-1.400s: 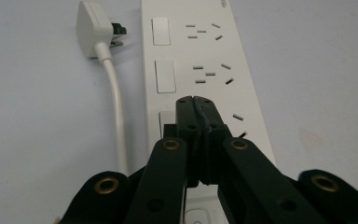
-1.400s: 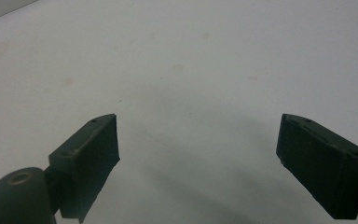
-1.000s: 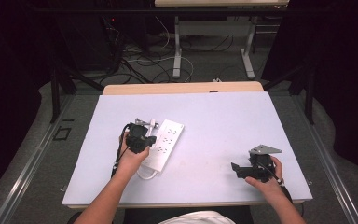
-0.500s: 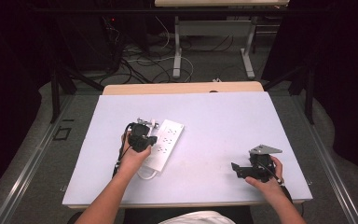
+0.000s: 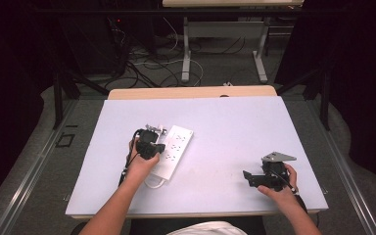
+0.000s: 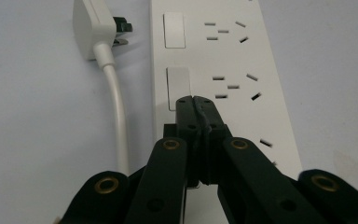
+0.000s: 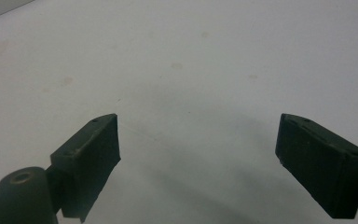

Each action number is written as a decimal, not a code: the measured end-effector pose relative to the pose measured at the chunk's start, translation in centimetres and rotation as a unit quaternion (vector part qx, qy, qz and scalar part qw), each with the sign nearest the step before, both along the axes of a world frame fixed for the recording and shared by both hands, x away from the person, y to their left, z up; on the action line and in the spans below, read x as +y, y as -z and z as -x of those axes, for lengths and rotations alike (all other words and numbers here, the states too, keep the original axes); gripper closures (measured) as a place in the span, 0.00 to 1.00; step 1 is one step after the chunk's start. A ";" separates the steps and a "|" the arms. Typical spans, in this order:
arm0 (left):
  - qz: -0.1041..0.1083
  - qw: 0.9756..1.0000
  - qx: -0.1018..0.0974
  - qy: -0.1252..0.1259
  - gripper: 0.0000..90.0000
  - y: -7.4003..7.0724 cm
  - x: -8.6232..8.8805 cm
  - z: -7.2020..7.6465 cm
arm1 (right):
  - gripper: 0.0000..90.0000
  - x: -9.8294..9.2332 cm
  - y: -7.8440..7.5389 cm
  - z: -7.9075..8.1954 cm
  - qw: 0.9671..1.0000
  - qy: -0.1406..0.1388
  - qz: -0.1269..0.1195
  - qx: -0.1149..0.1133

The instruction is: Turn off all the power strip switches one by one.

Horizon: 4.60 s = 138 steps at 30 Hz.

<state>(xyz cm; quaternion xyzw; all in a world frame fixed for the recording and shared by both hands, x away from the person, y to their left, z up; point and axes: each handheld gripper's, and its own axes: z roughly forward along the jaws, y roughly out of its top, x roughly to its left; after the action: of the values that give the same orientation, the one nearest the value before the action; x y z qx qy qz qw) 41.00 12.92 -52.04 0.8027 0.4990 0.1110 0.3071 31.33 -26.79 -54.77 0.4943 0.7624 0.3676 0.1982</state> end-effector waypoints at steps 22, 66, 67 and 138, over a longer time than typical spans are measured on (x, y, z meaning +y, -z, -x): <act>-0.011 1.000 0.009 -0.001 1.00 0.3 -0.2 -0.1 | 0.15 0.0 0.0 0.0 1.000 -0.003 0.002 -0.002; -0.018 1.000 0.023 0.003 1.00 -2.1 -1.1 -2.3 | 0.15 0.0 0.0 0.0 1.000 -0.001 0.000 0.000; -0.019 1.000 0.020 0.005 1.00 -2.1 -1.2 -2.4 | 0.15 0.0 0.0 0.0 1.000 -0.001 0.000 0.000; -0.049 0.998 0.041 -0.002 1.00 -0.5 -2.7 -4.9 | 0.15 -0.1 0.1 -0.1 1.000 -0.006 0.000 0.001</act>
<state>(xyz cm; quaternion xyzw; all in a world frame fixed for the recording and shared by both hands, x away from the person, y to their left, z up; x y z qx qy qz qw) 45.88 10.27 -51.57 0.8198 0.5066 0.1024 0.2465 31.41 -26.85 -54.84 0.4904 0.7655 0.3681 0.1952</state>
